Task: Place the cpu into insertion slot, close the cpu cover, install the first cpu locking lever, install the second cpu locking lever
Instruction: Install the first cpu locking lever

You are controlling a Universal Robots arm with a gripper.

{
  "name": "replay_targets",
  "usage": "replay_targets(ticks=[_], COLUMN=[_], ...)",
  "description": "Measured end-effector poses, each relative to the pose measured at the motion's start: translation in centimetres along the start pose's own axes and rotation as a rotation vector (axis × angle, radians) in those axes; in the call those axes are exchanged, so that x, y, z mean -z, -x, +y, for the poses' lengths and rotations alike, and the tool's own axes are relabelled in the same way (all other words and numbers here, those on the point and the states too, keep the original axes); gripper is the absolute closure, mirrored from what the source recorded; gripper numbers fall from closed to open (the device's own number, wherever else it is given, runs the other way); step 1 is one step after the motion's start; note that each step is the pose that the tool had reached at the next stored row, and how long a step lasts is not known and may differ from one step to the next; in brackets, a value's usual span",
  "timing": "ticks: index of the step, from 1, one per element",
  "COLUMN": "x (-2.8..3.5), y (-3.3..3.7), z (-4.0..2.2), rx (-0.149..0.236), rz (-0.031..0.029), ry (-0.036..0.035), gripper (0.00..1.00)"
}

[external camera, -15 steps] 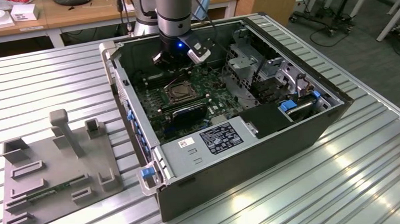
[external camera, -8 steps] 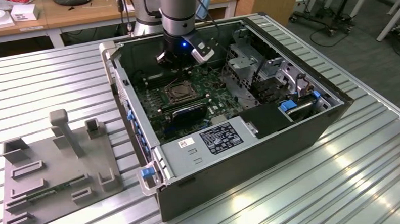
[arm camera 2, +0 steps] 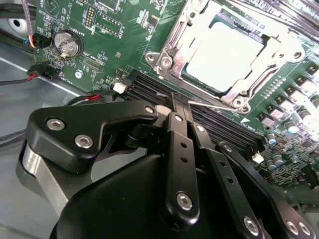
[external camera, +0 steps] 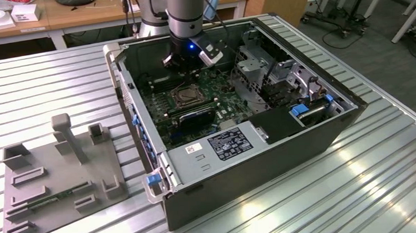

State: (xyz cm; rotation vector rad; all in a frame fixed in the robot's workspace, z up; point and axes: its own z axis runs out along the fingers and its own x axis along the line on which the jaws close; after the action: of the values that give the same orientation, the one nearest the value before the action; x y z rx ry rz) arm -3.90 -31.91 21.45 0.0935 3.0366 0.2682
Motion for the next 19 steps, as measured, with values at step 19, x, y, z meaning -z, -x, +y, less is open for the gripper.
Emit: replay_targets(ticks=[19], x=[-0.11], y=[-0.35], z=[0.01], rx=[0.001], rz=[-0.0067], ry=[-0.0037], gripper=[0.89])
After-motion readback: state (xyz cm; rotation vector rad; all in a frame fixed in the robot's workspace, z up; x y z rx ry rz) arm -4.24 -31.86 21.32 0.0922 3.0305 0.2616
